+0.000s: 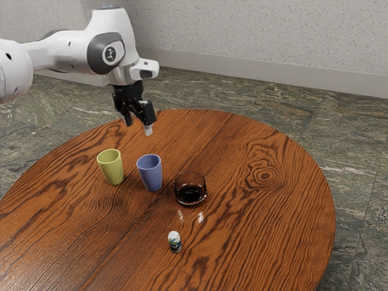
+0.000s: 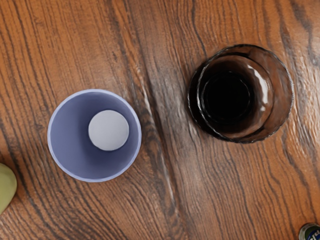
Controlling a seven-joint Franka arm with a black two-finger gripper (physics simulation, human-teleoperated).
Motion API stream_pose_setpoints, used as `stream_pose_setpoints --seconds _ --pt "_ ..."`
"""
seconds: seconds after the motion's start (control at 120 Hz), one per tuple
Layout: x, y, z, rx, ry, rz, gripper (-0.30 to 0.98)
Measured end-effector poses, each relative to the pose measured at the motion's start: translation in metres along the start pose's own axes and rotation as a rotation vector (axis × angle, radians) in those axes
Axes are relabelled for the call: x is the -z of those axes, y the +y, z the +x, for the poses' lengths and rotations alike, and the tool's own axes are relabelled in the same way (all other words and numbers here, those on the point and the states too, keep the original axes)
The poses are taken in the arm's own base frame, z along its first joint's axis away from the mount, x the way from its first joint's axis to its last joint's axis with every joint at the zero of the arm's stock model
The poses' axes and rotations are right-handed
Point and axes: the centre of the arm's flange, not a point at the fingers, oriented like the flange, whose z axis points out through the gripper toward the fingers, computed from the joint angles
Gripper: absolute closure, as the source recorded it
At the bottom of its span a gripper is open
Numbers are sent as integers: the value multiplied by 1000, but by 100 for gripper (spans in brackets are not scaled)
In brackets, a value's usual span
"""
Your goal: Place the right cup onto the left cup
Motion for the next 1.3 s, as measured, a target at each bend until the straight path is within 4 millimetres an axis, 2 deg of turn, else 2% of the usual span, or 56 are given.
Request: stream_pose_setpoints --seconds 0.05,0.158,0.283,0.417,0.65,0.775,0.942,1.042,1.158,1.3 --pt "-21 -2 6 12 -16 -12 0" --pt "-51 -4 12 37 -25 -22 0" --pt "-93 -2 28 48 -32 -20 0" --pt "-121 2 40 53 -18 -18 0" --pt "-161 -1 48 76 -20 -12 0" --pt "-169 -1 49 88 -17 -11 2" --pt "-167 -2 50 98 -8 1 44" --pt "-166 -3 50 98 -6 11 59" --pt "-165 -3 51 98 -5 20 69" --pt "-163 -4 50 99 -2 34 75"
